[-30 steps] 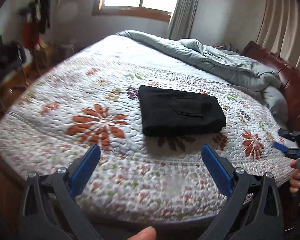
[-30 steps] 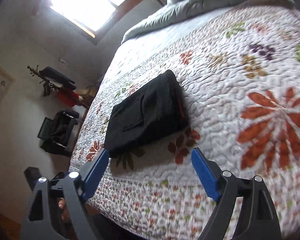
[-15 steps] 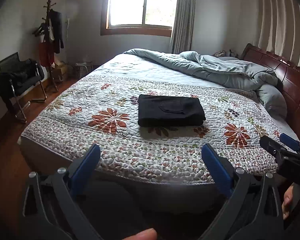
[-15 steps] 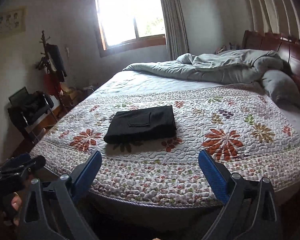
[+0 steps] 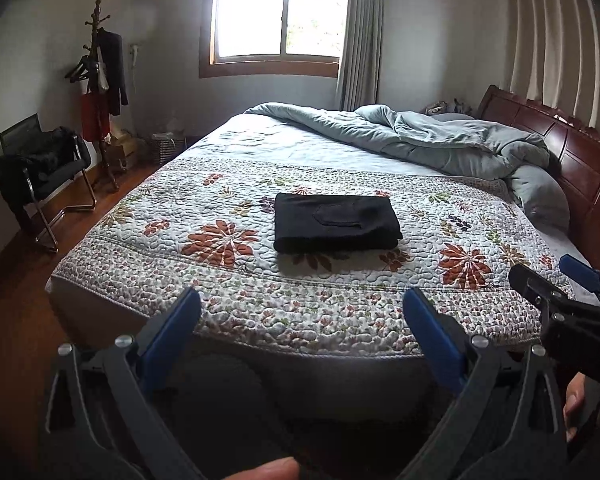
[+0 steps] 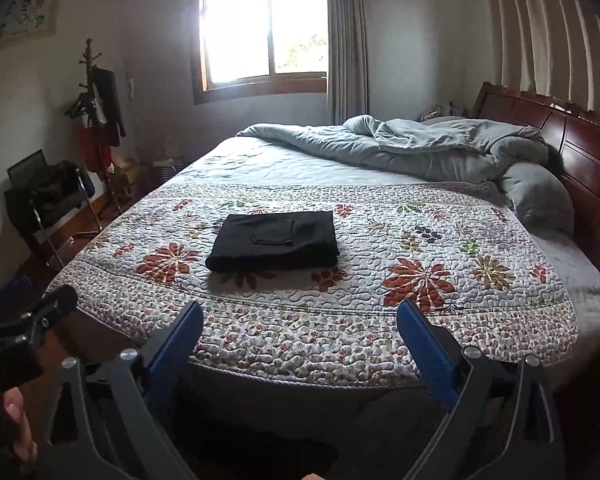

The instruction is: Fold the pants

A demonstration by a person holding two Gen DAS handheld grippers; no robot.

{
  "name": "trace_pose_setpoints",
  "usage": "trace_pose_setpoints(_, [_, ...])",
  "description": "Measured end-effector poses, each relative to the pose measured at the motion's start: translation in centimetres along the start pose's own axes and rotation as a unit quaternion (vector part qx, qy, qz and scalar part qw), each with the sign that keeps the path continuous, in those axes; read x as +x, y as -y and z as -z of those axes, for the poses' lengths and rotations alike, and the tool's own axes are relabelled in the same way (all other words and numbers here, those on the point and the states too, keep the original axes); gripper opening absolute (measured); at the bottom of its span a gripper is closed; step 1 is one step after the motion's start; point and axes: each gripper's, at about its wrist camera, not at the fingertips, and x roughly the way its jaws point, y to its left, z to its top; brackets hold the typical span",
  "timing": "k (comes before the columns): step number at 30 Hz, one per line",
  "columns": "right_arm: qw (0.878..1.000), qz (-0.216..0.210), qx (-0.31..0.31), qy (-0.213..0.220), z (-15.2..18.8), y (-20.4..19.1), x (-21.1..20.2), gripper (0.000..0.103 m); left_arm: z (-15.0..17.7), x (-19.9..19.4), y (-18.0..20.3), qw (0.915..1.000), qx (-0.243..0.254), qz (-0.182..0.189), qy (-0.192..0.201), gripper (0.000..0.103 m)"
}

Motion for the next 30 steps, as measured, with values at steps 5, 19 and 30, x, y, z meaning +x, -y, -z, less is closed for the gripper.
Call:
trace_pose_setpoints(5, [1.0,0.002,-0.004,-0.002,-0.3,-0.1,0.8,0.097,-0.1,1.1,-0.5,0.9999,-0.007,-0.004,-0.007,0.1])
trace_pose_setpoints(19, [1.0,-0.011,-0.022,-0.012,-1.1,-1.1,3.4,0.097,-1.0,2.9,-0.7,0.9997,-0.016,-0.006,-0.014,0.1])
trace_pose_setpoints(30, [0.999,-0.02,-0.015,-0.021,-1.0,-0.9,4.5,0.097,-1.2,3.8,-0.8,0.9994,-0.026,-0.013,-0.019,0.1])
